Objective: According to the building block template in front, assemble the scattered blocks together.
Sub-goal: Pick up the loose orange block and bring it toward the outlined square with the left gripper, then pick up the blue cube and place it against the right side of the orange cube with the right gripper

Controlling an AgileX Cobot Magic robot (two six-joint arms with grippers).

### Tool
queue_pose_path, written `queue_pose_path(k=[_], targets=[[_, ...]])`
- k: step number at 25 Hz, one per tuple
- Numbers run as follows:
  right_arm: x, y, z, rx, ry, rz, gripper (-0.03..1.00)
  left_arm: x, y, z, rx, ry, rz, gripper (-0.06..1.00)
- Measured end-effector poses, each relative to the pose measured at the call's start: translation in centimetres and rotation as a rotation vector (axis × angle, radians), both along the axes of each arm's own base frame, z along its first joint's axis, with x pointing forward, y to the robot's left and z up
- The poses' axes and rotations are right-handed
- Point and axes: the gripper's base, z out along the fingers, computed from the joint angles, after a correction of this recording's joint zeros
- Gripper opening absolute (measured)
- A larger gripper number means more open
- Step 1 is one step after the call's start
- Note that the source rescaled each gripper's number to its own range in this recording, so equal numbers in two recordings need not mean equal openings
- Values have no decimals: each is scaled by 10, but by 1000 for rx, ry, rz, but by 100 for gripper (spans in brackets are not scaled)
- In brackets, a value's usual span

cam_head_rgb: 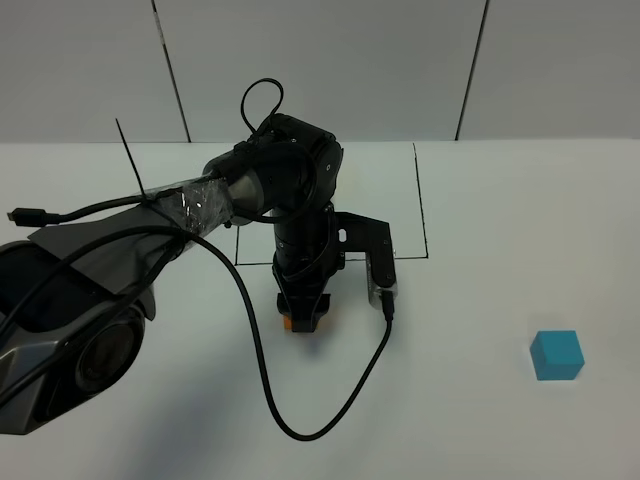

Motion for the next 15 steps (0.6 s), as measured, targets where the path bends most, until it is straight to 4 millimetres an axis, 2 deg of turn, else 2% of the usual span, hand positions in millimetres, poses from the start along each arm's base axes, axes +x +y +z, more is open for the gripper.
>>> queue_pose_path(k=[3, 6, 9, 12, 15], targets=[[0, 0, 0, 0, 0, 0, 73, 0, 0, 0, 0, 0, 12, 73], [0, 0, 0, 0, 0, 0, 73, 0, 0, 10, -10, -18, 40, 95], [0, 0, 0, 0, 0, 0, 73, -1, 1, 38, -44, -66, 64, 100], [0, 0, 0, 0, 0, 0, 73, -4, 3, 68, -83, -115, 122, 100], [0, 0, 0, 0, 0, 0, 73, -5, 8, 89, -105, -154, 236, 100]])
